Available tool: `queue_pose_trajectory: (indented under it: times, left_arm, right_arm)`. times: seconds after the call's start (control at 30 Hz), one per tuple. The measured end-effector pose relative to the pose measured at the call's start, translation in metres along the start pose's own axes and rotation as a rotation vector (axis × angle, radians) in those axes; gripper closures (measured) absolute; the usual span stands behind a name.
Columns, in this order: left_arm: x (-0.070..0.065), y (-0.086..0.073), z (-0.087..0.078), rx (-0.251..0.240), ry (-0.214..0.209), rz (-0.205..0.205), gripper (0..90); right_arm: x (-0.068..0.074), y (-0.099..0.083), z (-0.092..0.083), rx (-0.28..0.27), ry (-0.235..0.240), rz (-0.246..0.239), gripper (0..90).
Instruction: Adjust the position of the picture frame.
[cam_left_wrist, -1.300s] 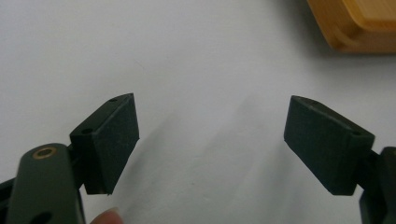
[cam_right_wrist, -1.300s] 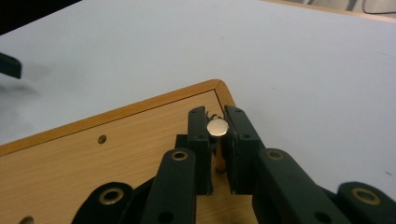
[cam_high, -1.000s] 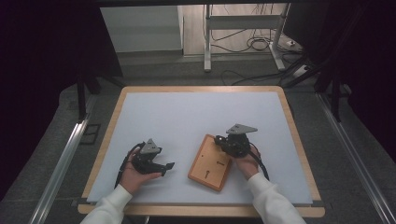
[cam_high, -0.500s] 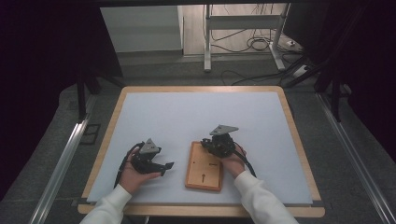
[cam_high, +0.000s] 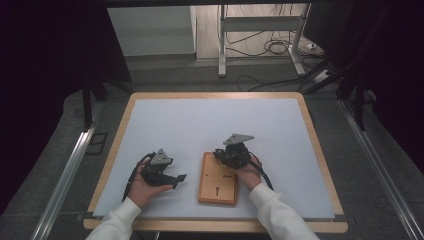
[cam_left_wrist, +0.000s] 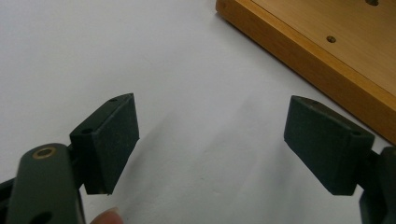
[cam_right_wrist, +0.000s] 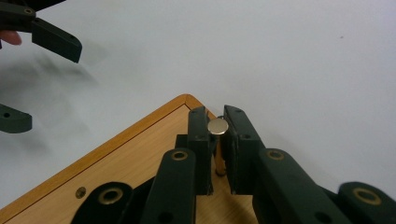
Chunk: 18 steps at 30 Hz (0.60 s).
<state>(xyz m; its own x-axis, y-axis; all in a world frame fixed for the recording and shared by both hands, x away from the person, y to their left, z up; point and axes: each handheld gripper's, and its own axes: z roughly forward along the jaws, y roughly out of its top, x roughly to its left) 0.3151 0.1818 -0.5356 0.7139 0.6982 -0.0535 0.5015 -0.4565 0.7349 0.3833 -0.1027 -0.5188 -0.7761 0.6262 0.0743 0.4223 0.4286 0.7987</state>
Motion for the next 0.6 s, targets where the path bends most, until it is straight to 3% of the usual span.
queue_pose_trajectory:
  times: [0.3, 0.37, 0.43, 0.5, 0.6]
  left_arm:
    - [0.000, 0.000, 0.000, 0.000, 0.000, 0.001, 17.7]
    - [0.000, 0.000, 0.000, -0.002, -0.002, -0.001, 17.7]
    - [0.000, 0.000, -0.001, -0.005, -0.003, -0.001, 17.7]
    - [0.001, 0.000, -0.001, -0.005, -0.004, 0.000, 17.7]
    - [0.001, 0.000, -0.001, -0.005, -0.005, 0.000, 17.7]
  right_arm:
    - [-0.002, -0.002, 0.001, -0.006, 0.026, 0.027, 79.0]
    - [-0.003, -0.002, -0.002, -0.007, 0.027, 0.053, 65.8]
    - [-0.005, -0.002, -0.013, -0.005, -0.038, 0.040, 52.0]
    - [-0.009, -0.005, -0.025, -0.012, -0.057, 0.051, 44.2]
    - [-0.013, -0.011, -0.038, -0.011, -0.064, 0.061, 40.4]
